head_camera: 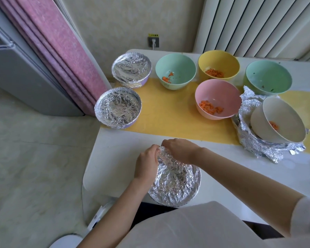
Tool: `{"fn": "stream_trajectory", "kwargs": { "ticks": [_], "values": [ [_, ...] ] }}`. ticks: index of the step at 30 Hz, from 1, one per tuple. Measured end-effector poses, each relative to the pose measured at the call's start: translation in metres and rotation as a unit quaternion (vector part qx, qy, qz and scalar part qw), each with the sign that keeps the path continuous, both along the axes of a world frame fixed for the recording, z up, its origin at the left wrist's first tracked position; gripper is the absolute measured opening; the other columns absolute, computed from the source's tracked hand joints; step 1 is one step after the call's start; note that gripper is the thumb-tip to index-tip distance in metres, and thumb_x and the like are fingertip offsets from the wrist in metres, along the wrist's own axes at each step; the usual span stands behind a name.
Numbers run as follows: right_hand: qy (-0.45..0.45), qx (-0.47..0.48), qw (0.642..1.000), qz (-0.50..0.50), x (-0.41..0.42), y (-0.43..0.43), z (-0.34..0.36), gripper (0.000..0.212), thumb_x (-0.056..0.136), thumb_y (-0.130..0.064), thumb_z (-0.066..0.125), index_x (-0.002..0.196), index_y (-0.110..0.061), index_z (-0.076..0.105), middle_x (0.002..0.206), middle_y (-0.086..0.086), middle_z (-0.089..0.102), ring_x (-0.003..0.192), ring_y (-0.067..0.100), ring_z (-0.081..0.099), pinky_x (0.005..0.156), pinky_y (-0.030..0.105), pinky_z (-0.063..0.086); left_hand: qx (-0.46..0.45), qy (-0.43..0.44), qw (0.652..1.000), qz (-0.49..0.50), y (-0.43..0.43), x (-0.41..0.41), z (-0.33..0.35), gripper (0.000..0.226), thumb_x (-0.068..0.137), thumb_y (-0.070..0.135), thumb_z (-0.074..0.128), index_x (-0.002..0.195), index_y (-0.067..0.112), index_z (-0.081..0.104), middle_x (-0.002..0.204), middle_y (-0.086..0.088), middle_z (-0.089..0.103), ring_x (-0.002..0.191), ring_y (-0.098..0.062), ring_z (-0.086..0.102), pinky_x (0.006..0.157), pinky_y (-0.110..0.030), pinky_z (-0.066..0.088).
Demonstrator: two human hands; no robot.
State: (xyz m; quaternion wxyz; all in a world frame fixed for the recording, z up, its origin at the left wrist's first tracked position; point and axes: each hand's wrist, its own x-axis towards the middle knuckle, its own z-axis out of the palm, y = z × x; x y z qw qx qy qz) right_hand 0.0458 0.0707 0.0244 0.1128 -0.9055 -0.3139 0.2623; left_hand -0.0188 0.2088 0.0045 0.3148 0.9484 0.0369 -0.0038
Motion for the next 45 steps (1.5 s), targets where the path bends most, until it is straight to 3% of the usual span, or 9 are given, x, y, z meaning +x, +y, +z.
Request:
{"fn": "stream_trajectory", "kwargs": {
  "ticks": [7,13,18,21,24,32,36,40,45],
  "values": [
    [-0.025,-0.002,1.000,0.002,-0.007,0.001,-0.002,0.031,0.091,0.002,0.037,0.117,-0.006,0.051,0.105,0.013,0.064,0.091,0.030,0.060,0.072,0.037,0.045,0.023,-0.009,0.999,-0.020,0.001,-0.008,-0.004,0.016,0.097,0.011,0.044,0.101,0.003,0.058,0.086,-0.016,0.068,0.074,-0.035,0.062,0.059,-0.034,0.038],
    [0.034,0.089,0.992,-0.083,-0.012,-0.021,-0.005,0.033,0.101,-0.013,0.035,0.131,-0.014,0.049,0.118,0.007,0.063,0.103,0.024,0.060,0.085,0.032,0.044,0.006,-0.010,1.000,-0.003,-0.001,-0.015,-0.006,0.026,0.098,0.010,0.042,0.122,0.009,0.051,0.096,-0.013,0.068,0.083,-0.031,0.063,0.061,-0.030,0.036],
    [0.026,0.094,0.989,-0.113,-0.013,-0.029,-0.011,0.040,0.087,0.005,0.040,0.114,-0.017,0.059,0.098,0.007,0.069,0.087,0.025,0.062,0.077,0.037,0.049,-0.038,0.004,0.999,-0.015,-0.005,-0.013,-0.006,0.026,0.099,0.015,0.038,0.120,0.011,0.054,0.105,-0.006,0.065,0.091,-0.024,0.059,0.071,-0.030,0.041],
    [0.014,0.089,0.990,-0.111,-0.016,-0.025,-0.014,0.042,0.082,0.006,0.040,0.111,-0.018,0.059,0.095,0.007,0.069,0.085,0.026,0.062,0.073,0.036,0.049,-0.041,0.015,0.999,-0.010,-0.005,-0.010,-0.004,0.019,0.098,0.013,0.042,0.102,0.007,0.059,0.079,-0.007,0.062,0.067,-0.023,0.052,0.059,-0.030,0.033],
    [0.008,0.072,0.992,-0.102,-0.016,-0.024,-0.012,0.036,0.087,0.002,0.040,0.112,-0.016,0.058,0.096,0.009,0.068,0.084,0.027,0.061,0.072,0.037,0.049,-0.054,0.018,0.998,0.000,-0.006,-0.010,-0.004,0.016,0.097,0.010,0.044,0.092,0.004,0.058,0.067,-0.003,0.054,0.059,-0.022,0.046,0.055,-0.031,0.031],
    [0.011,0.073,0.994,-0.086,-0.016,-0.023,-0.004,0.018,0.095,-0.007,0.039,0.083,-0.013,0.050,0.068,0.003,0.050,0.065,0.025,0.045,0.060,0.030,0.030,-0.034,0.013,0.999,-0.012,-0.013,-0.012,-0.003,0.015,0.096,0.007,0.045,0.096,0.004,0.059,0.078,-0.012,0.064,0.068,-0.028,0.056,0.058,-0.036,0.036],
    [0.016,0.050,0.996,-0.071,-0.016,-0.020,0.004,0.017,0.094,-0.006,0.037,0.084,-0.012,0.049,0.075,0.006,0.053,0.070,0.026,0.048,0.061,0.030,0.033,-0.034,-0.003,0.999,-0.012,-0.012,-0.014,-0.001,0.016,0.096,0.008,0.046,0.098,0.004,0.061,0.083,-0.014,0.067,0.073,-0.031,0.060,0.058,-0.030,0.033],
    [0.002,0.050,0.996,-0.067,-0.015,-0.020,0.002,0.024,0.096,-0.006,0.037,0.108,-0.011,0.057,0.093,0.010,0.066,0.080,0.027,0.058,0.068,0.035,0.044,-0.032,-0.006,0.999,-0.028,-0.014,-0.013,0.003,0.018,0.096,0.008,0.044,0.103,0.004,0.060,0.091,-0.015,0.068,0.080,-0.034,0.062,0.063,-0.038,0.045],
    [-0.028,0.047,0.997,-0.062,-0.016,-0.022,-0.003,0.020,0.093,-0.005,0.042,0.104,-0.010,0.057,0.093,0.013,0.066,0.082,0.031,0.058,0.064,0.033,0.037,-0.029,0.002,0.999,-0.026,-0.015,-0.011,0.003,0.018,0.094,0.003,0.044,0.102,0.003,0.060,0.092,-0.016,0.069,0.083,-0.034,0.063,0.065,-0.042,0.048]
  ]
}}
